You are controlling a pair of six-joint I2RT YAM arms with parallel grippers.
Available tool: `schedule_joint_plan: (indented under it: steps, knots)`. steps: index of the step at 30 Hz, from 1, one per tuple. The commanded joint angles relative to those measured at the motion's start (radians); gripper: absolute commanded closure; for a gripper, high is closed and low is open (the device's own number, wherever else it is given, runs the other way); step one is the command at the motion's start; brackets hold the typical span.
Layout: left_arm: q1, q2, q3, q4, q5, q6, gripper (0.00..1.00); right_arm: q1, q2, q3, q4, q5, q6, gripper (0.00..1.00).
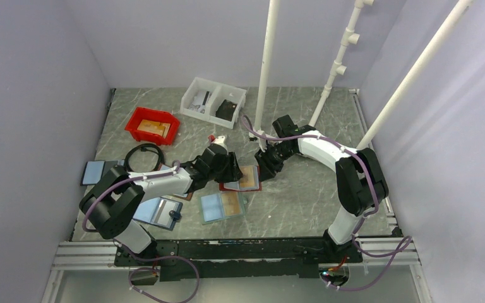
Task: Take the credit cards out of the card holder
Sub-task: Remove the credit card from the card holder.
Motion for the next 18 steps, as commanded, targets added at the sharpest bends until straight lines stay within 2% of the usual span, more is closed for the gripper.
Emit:
schedule_joint_plan:
  steps: [1,18]
  knots:
    - [0.008,-0.045,-0.006,0.032,0.013,0.009,0.48,0.006,0.000,0.040,0.027,-0.003,0.004,0.59]
    - [0.017,-0.050,-0.010,0.043,0.036,0.013,0.48,0.013,0.002,0.042,0.032,0.006,0.009,0.59]
